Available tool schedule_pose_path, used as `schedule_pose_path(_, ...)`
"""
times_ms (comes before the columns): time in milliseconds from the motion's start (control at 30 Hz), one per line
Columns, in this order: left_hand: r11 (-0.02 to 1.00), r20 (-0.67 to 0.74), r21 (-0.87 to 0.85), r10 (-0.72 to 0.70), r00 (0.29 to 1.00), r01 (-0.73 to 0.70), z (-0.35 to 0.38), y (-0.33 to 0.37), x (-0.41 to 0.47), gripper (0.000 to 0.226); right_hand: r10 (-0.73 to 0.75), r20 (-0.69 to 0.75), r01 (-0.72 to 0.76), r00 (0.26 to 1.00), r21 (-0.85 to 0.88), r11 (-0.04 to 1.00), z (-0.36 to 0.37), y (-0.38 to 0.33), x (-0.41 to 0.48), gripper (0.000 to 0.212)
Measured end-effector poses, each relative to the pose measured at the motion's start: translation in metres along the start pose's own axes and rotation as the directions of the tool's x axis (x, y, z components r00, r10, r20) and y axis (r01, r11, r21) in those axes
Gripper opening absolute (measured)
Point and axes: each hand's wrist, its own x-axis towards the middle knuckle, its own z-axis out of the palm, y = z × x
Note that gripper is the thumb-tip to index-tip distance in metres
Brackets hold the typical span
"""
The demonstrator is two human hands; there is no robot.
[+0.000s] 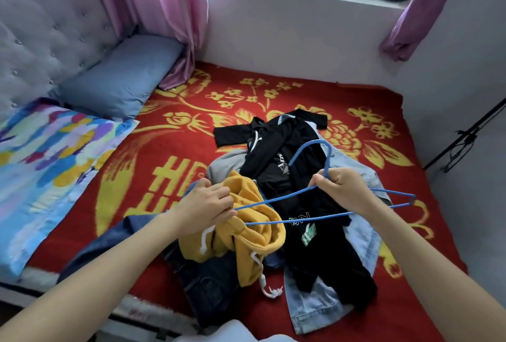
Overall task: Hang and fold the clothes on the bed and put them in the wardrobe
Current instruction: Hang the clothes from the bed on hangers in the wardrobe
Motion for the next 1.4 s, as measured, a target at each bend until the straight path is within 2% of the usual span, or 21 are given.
schedule_pose_path(67,1.000,-0.019,-0.010,0.006,1.000,-0.006,-0.004,0.004,0.006,0.041,-0.063,-0.060,0.059,0.996,-0.061,0.996,0.011,-0.007,0.000,0.033)
schedule_pose_path(167,1.000,-0.073,-0.012,0.020,0.997,-0.021,-0.015,0.007,0.011,0.041,-0.160,-0.258,0.127,0.953,-0.142,0.982,0.017,-0.013,0.001,0.048)
schedule_pose_path(233,1.000,-0.114,-0.003,0.026,0.993,-0.027,-0.024,0.008,0.013,0.041,-0.256,-0.405,0.192,0.878,-0.191,0.963,0.009,-0.017,-0.002,0.053)
schedule_pose_path(367,0.999,-0.200,0.017,0.036,0.979,-0.033,-0.044,0.007,0.017,0.044,-0.421,-0.610,0.304,0.672,-0.291,0.907,-0.009,-0.017,-0.006,0.042)
schedule_pose_path(467,0.997,-0.267,-0.008,0.066,0.961,-0.071,-0.055,0.011,0.017,0.038,-0.454,-0.688,0.362,0.566,-0.287,0.887,-0.013,-0.018,-0.008,0.042)
schedule_pose_path(533,0.994,-0.294,-0.025,0.093,0.951,-0.105,-0.059,0.018,0.018,0.035,-0.413,-0.736,0.387,0.536,-0.220,0.895,-0.009,-0.024,-0.008,0.041)
schedule_pose_path(667,0.996,-0.340,-0.058,0.039,0.940,-0.062,-0.068,0.017,0.026,0.034,-0.382,-0.729,0.377,0.568,-0.182,0.908,0.028,-0.042,-0.005,0.042)
schedule_pose_path(833,0.998,-0.256,-0.054,0.004,0.967,-0.018,-0.060,0.016,0.014,0.035,-0.270,-0.738,0.312,0.619,-0.085,0.946,0.073,-0.039,-0.002,0.044)
schedule_pose_path(933,0.997,-0.250,-0.070,-0.055,0.967,0.039,-0.064,0.006,0.005,0.039,-0.290,-0.775,0.273,0.562,-0.157,0.949,0.045,-0.032,0.011,0.046)
schedule_pose_path(1000,0.989,-0.286,-0.121,-0.121,0.951,0.090,-0.072,-0.004,-0.002,0.047,-0.180,-0.786,0.254,0.591,-0.030,0.967,0.019,-0.029,0.017,0.045)
schedule_pose_path(1067,0.972,-0.326,-0.203,-0.181,0.928,0.119,-0.079,-0.010,-0.002,0.052,-0.100,-0.743,0.289,0.662,0.130,0.948,0.012,-0.034,0.019,0.043)
schedule_pose_path(1133,0.950,-0.339,-0.282,-0.227,0.913,0.132,-0.085,-0.010,0.009,0.049,-0.225,-0.668,0.395,0.710,0.113,0.911,0.021,-0.050,0.019,0.042)
schedule_pose_path(1200,0.949,-0.334,-0.293,-0.213,0.918,0.114,-0.088,-0.006,0.021,0.044,-0.441,-0.535,0.538,0.721,0.031,0.842,0.037,-0.064,0.021,0.047)
schedule_pose_path(1267,0.950,-0.309,-0.300,-0.183,0.933,0.087,-0.089,-0.004,0.027,0.044,-0.549,-0.408,0.590,0.729,-0.030,0.807,0.048,-0.073,0.030,0.050)
schedule_pose_path(1300,0.944,-0.292,-0.320,-0.179,0.940,0.081,-0.087,-0.004,0.029,0.044,-0.526,-0.356,0.554,0.772,-0.030,0.832,0.053,-0.076,0.036,0.054)
schedule_pose_path(1333,0.938,-0.271,-0.337,-0.179,0.946,0.081,-0.086,-0.003,0.030,0.044,-0.441,-0.330,0.468,0.834,0.000,0.884,0.059,-0.077,0.041,0.059)
schedule_pose_path(1400,0.947,-0.239,-0.305,-0.175,0.955,0.098,-0.079,-0.001,0.027,0.043,-0.172,-0.313,0.241,0.934,0.200,0.950,0.073,-0.074,0.049,0.063)
